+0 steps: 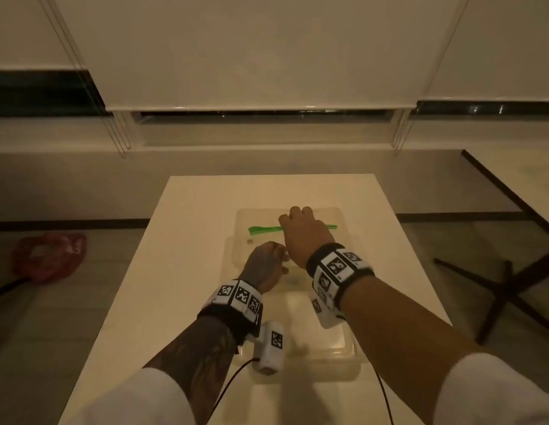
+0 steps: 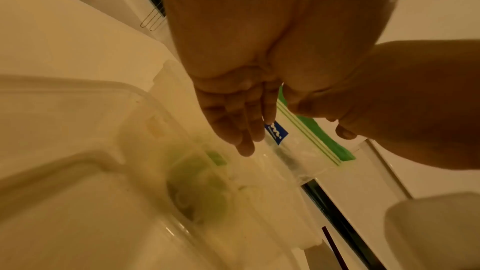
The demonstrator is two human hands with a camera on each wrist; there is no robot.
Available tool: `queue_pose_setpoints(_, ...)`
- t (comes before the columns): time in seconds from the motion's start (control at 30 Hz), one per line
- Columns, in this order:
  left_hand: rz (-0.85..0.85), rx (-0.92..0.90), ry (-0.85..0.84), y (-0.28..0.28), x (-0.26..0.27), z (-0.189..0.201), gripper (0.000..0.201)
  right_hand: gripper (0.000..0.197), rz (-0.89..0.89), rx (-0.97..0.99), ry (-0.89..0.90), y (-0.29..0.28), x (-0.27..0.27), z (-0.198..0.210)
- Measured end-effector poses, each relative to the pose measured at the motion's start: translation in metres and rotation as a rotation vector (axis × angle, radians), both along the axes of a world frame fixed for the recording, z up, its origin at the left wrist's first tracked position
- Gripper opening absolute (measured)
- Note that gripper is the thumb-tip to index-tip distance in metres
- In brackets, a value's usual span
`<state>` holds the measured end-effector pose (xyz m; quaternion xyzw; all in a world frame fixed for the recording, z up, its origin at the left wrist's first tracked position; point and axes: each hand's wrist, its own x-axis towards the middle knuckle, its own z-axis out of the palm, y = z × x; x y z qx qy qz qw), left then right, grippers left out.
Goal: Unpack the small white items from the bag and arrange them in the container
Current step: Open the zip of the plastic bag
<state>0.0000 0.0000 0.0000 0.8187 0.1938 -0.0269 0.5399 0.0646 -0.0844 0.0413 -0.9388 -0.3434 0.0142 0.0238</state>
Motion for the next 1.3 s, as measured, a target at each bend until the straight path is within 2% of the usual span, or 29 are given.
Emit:
queue_pose_setpoints(0.1,0.053,-0.083,-0.003,0.004,0.005,-0.001,0.030,0.031,-0.012,-0.128,0.006,0.004,0.006,0.002)
queue_pose_setpoints(0.17,0.039,-0.120,0.008,0.006,0.008,-0.001,0.029,0.027,-0.020,-0.121,0.035,0.003,0.008,0.005)
queue_pose_setpoints(0.37,0.098,-0.210,-0.063,0.009,0.011,0.004,0.039,0.018,-0.056,0.067,0.015,-0.002,0.016,0.014)
queue_pose_setpoints(0.47,0.103,-0.259,-0.127,0.004,0.012,0.018,0.042,0.020,-0.060,0.125,-0.060,-0.004,0.014,0.027)
queue_pose_setpoints(0.6,0.129,-0.214,-0.265,0.003,0.015,0.047,0.037,0.022,-0.077,0.326,-0.104,-0.004,0.004,0.048)
queue_pose_setpoints(0.67,0.125,-0.231,-0.316,0.006,0.014,0.060,0.030,0.024,-0.090,0.459,-0.001,-0.006,-0.001,0.056)
queue_pose_setpoints(0.77,0.110,-0.271,-0.329,0.012,0.008,0.069,0.025,0.035,-0.130,0.681,0.235,-0.008,-0.009,0.054)
queue_pose_setpoints(0.9,0.081,-0.353,-0.295,0.017,0.001,0.069,0.023,0.031,-0.138,0.825,0.416,-0.010,-0.015,0.039)
queue_pose_setpoints(1.0,0.041,-0.374,-0.287,0.025,-0.004,0.067,0.025,0.024,-0.044,0.765,0.524,-0.015,-0.012,0.036)
queue_pose_setpoints(1.17,-0.044,-0.409,-0.258,0.035,-0.013,0.066,0.044,0.022,0.107,0.650,0.683,-0.022,-0.011,0.042)
queue_pose_setpoints(1.3,-0.096,-0.394,-0.280,0.035,-0.018,0.064,0.036,0.018,0.122,0.670,0.670,-0.026,-0.010,0.043)
